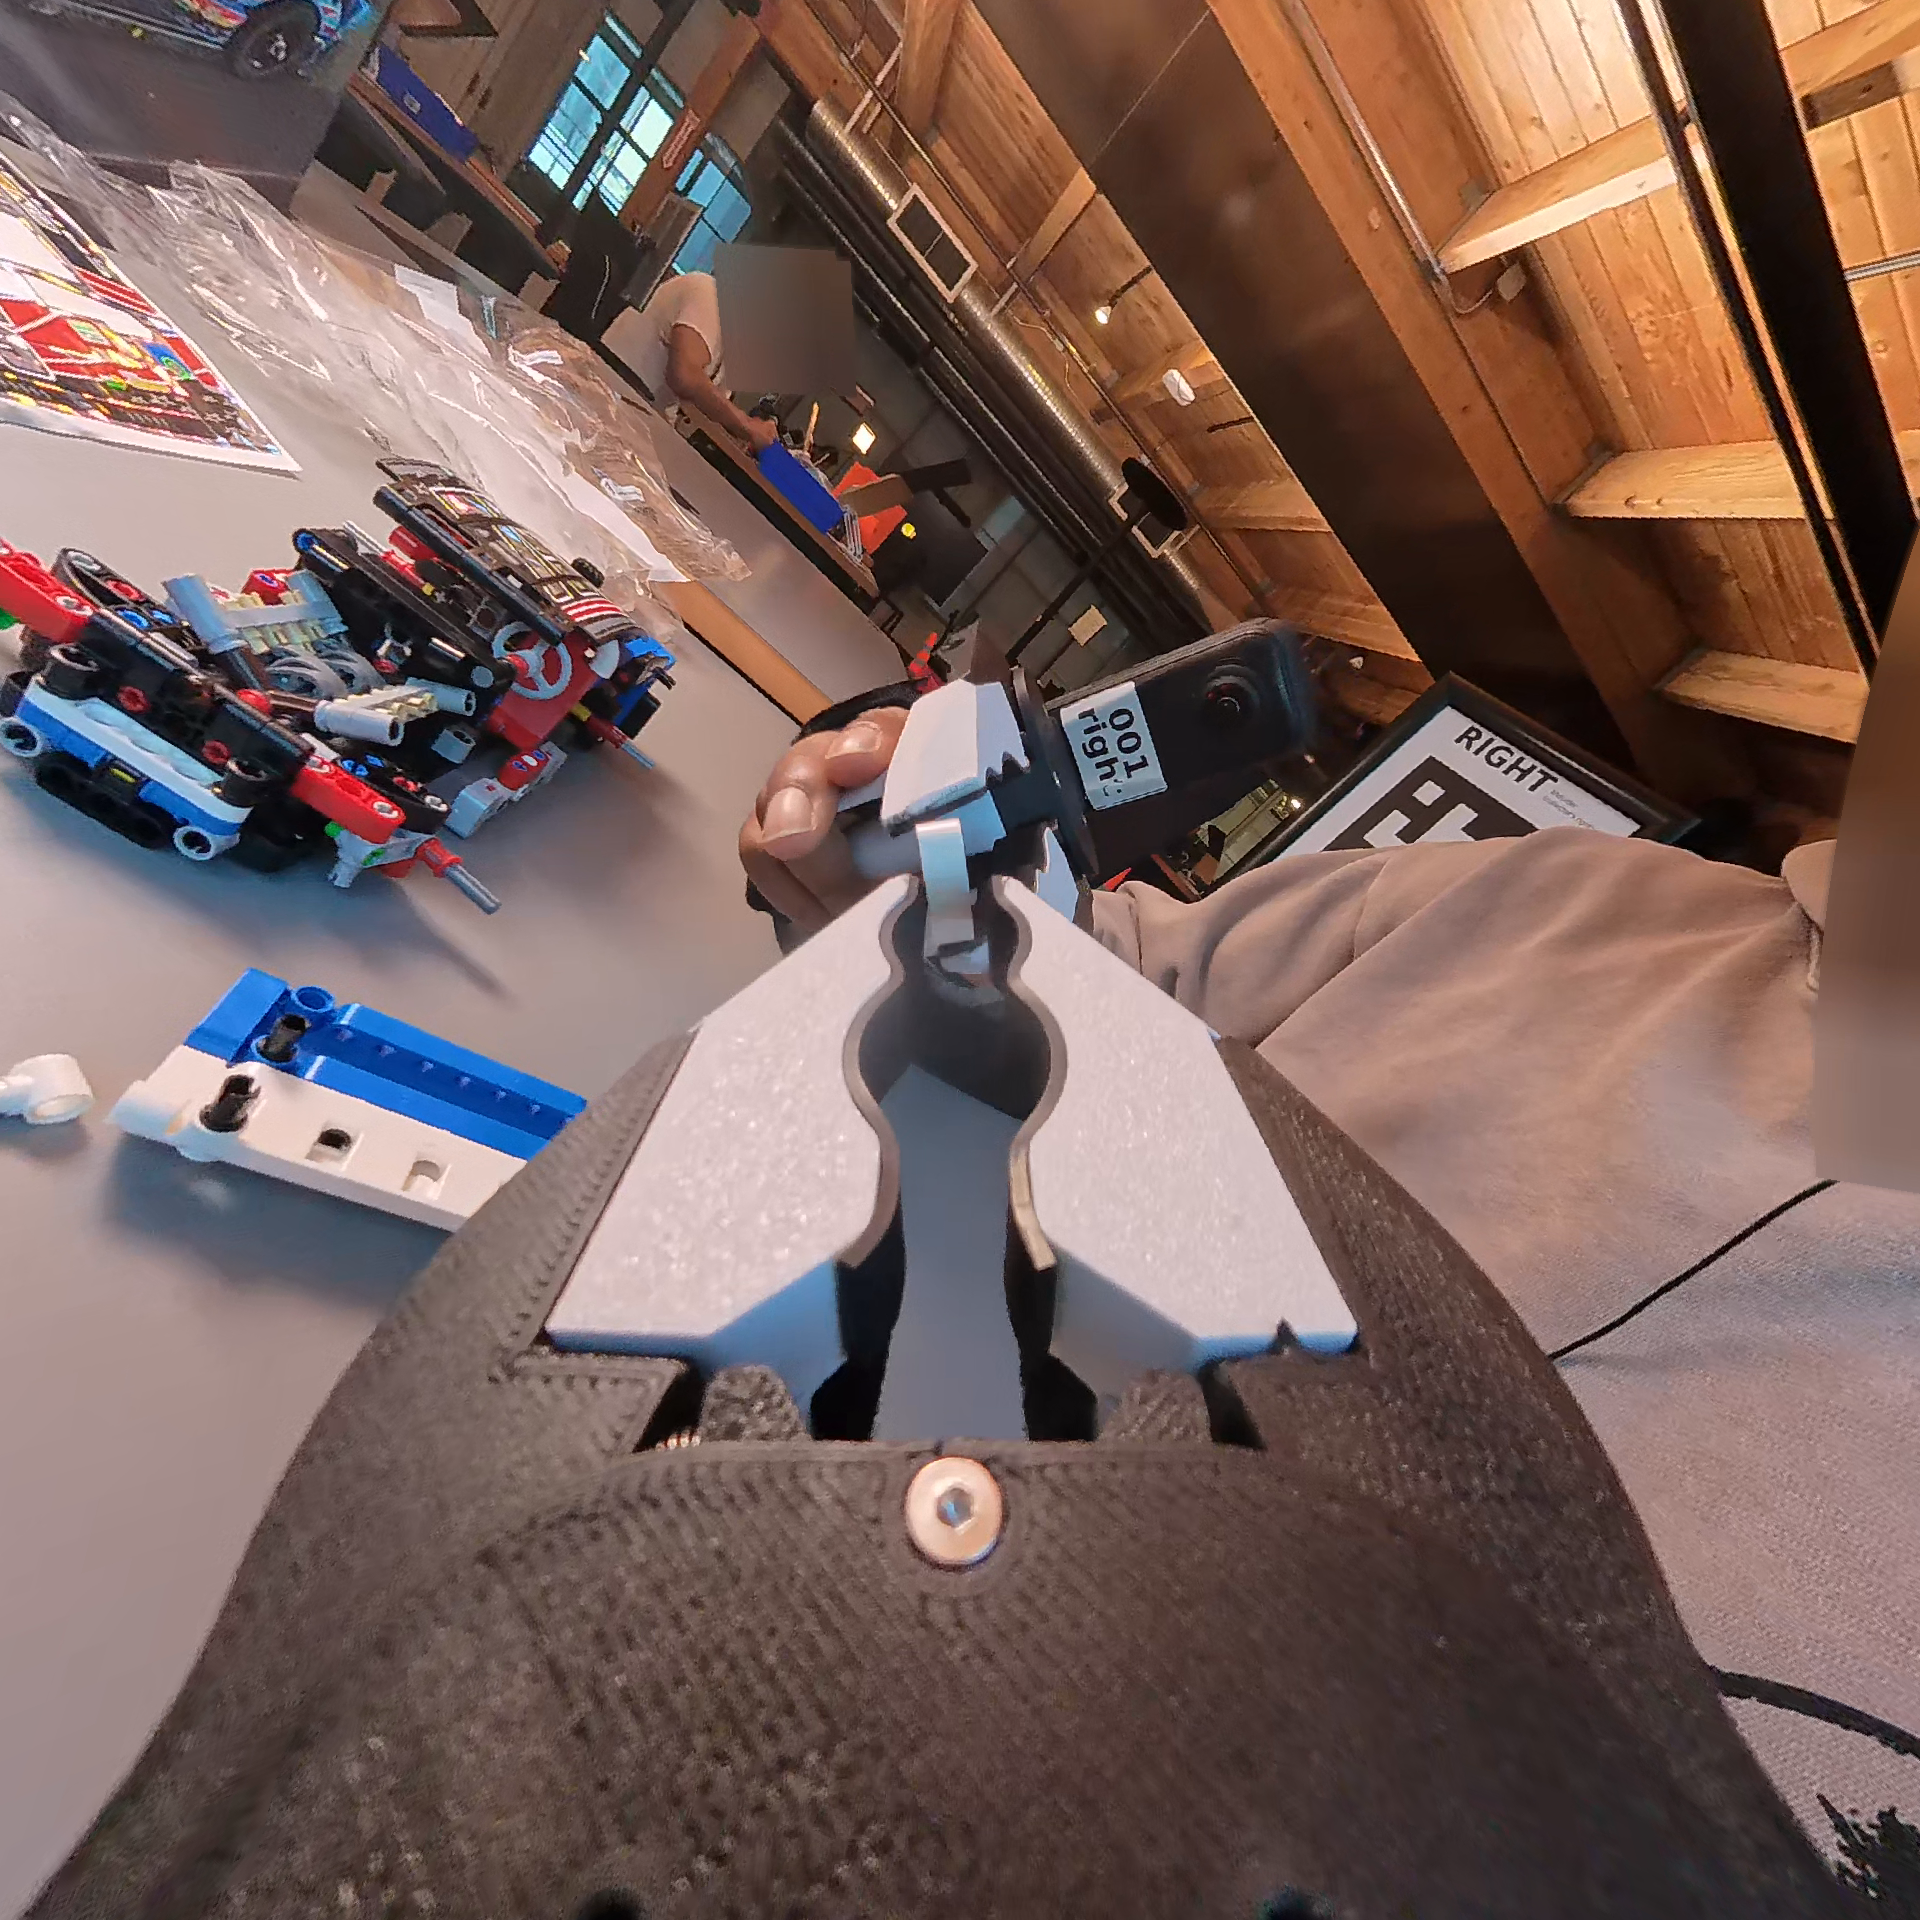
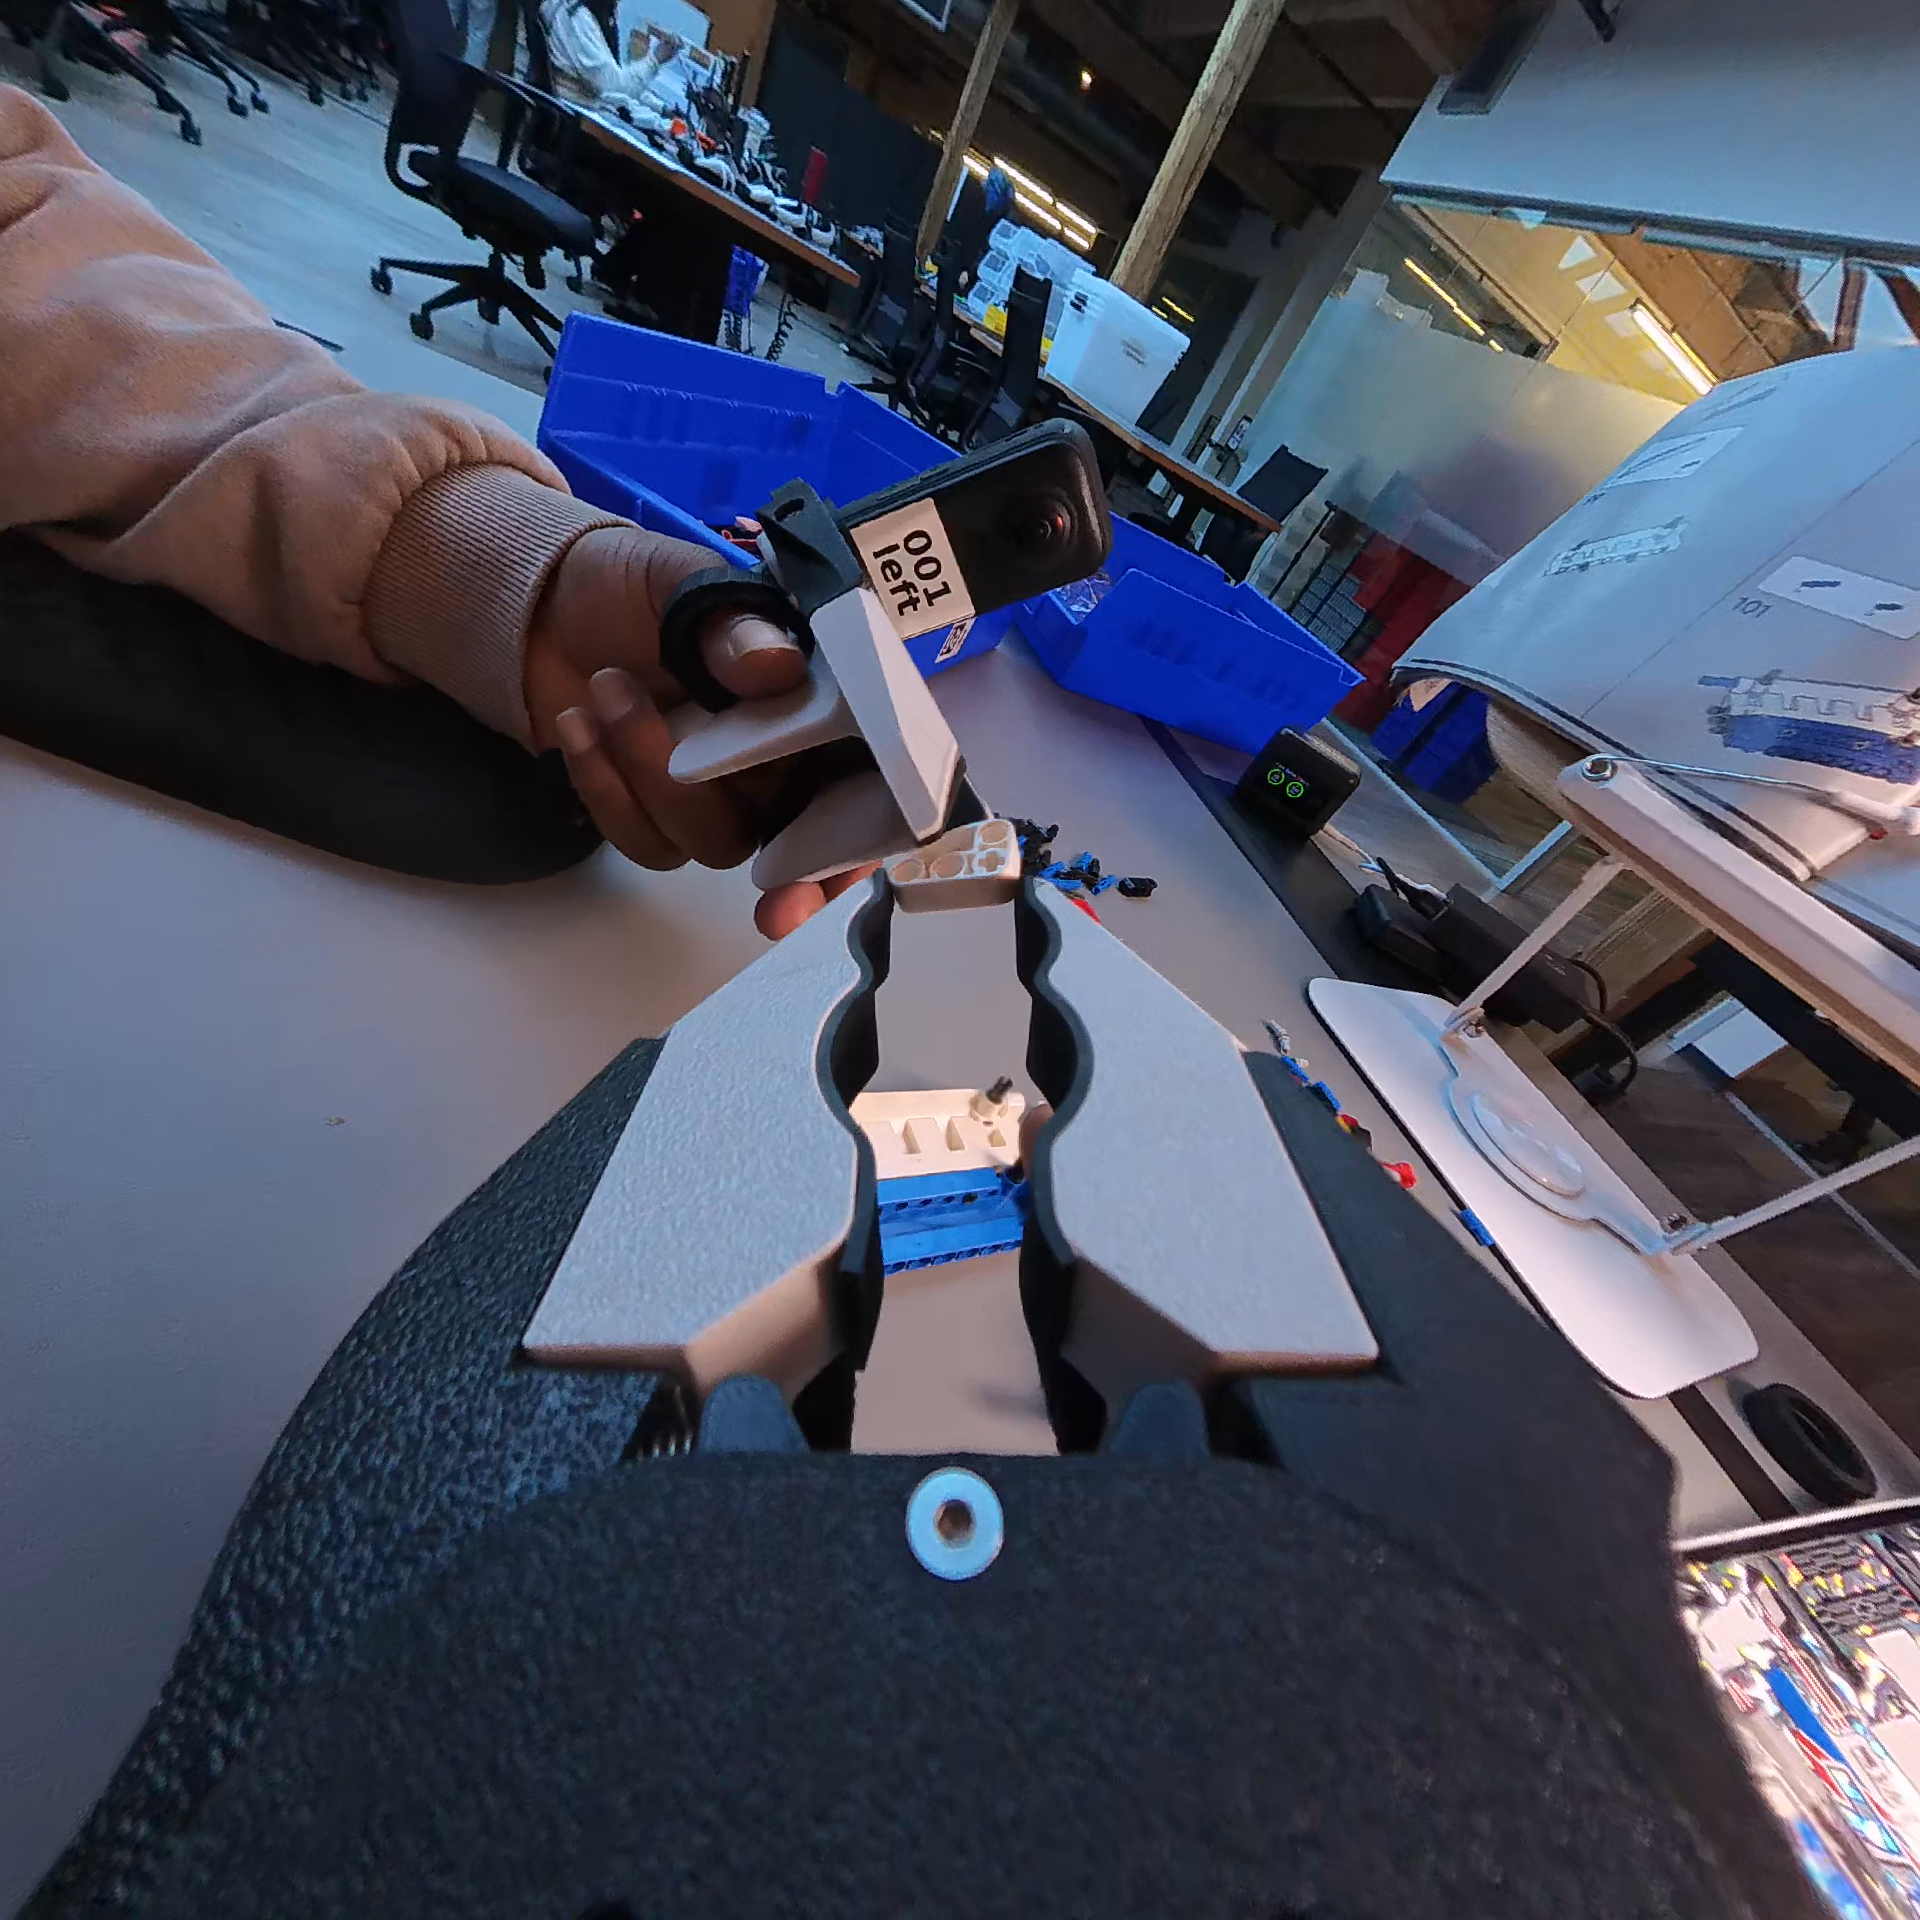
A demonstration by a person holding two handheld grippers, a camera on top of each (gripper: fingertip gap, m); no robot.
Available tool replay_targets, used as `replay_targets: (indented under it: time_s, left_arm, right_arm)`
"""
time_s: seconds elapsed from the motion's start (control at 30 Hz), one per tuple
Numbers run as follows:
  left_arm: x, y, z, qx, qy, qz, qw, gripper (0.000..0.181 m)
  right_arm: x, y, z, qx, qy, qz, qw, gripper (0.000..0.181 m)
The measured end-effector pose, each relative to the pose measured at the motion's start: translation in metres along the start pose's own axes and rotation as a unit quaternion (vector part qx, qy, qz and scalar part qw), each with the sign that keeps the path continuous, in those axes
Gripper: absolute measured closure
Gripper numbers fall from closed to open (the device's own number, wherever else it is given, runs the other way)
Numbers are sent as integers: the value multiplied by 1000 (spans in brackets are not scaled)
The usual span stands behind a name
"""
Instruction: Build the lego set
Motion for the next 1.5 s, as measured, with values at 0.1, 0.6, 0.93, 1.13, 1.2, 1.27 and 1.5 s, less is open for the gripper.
replay_targets:
  time_s: [0.1,0.6,0.93,1.13,1.2,1.27,1.5]
  left_arm:
    - [1,1,0,-2,4,-1,1000,173]
    - [-9,-12,-5,55,-21,66,996,176]
    - [-7,-24,1,90,-46,152,983,176]
    - [-12,-12,-2,-4,-52,158,986,163]
    - [-9,-12,0,-23,-47,153,987,162]
    - [-7,-11,4,-46,-47,154,986,159]
    - [-2,-11,6,-94,0,243,965,166]
  right_arm:
    - [1,3,1,-12,5,-3,1000,159]
    - [-11,3,1,-4,-35,55,998,163]
    - [-21,0,8,6,-77,215,974,169]
    - [-15,-6,4,102,14,-36,994,176]
    - [-11,-2,5,120,58,-158,978,176]
    - [-6,3,8,121,93,-273,950,176]
    - [-1,20,16,79,105,-433,892,177]
Point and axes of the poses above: each gripper's, where its closed fingertips meet, z out along the fingers, x out of its underside, y = z × x across the jaws, the point moved 8 cm from there along -z, back along the fingers, and after that the axes turned 14 degrees about -y, right-handed, at the moved point
